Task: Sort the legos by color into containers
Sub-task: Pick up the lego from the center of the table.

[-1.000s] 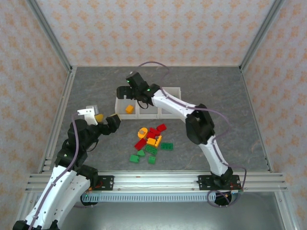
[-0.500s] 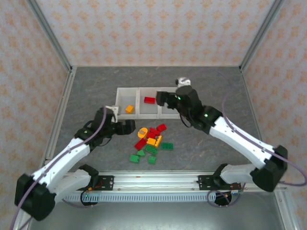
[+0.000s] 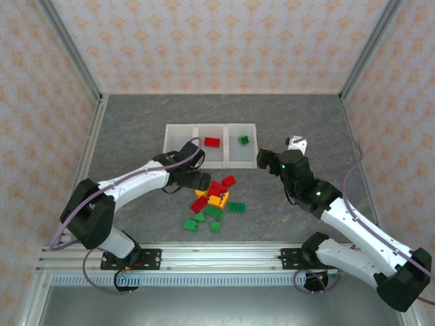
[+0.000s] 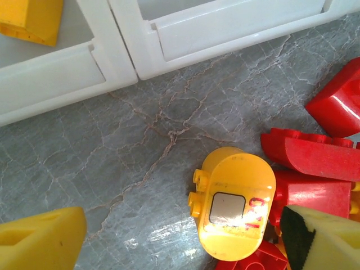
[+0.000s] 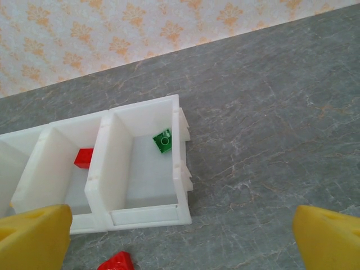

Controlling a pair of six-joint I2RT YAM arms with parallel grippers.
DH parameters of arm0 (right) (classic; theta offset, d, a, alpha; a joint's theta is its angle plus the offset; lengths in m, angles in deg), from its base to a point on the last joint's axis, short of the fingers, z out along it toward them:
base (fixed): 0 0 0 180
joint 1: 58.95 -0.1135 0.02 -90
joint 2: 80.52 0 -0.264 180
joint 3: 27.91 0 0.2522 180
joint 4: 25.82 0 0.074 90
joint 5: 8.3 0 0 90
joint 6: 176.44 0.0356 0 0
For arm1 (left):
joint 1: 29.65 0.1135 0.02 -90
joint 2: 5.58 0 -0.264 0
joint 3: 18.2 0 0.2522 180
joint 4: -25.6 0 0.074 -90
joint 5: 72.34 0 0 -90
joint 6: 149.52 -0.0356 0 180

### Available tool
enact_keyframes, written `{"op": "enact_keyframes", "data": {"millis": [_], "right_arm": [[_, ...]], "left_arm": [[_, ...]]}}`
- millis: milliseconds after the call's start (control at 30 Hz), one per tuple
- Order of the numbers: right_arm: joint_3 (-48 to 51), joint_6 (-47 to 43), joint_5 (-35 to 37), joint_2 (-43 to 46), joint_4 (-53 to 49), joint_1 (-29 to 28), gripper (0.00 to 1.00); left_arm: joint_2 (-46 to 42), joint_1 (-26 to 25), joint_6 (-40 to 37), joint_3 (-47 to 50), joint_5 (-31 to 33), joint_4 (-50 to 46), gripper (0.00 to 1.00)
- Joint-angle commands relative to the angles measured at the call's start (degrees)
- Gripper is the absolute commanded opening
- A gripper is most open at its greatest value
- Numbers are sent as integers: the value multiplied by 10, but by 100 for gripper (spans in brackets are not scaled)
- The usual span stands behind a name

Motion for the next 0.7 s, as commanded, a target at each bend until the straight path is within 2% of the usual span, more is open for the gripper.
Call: {"op": "enact_keyframes", "data": {"millis": [0,133,433,667], "right_arm": [[16,12,26,9,-9,2,100],[23,15,25,6,-7,2,100],[23,15,26,-8,-6,2,100],[24,10,26,-21,-4,2,100]], "left_arm": [[12,-6,-27,-20,3,-23,89],[28,-12,-34,-22,-35,-11,84],[72,-20,-31,-25,-28,-7,84],[113,-20,-26,-35,-13,-4,79]]}}
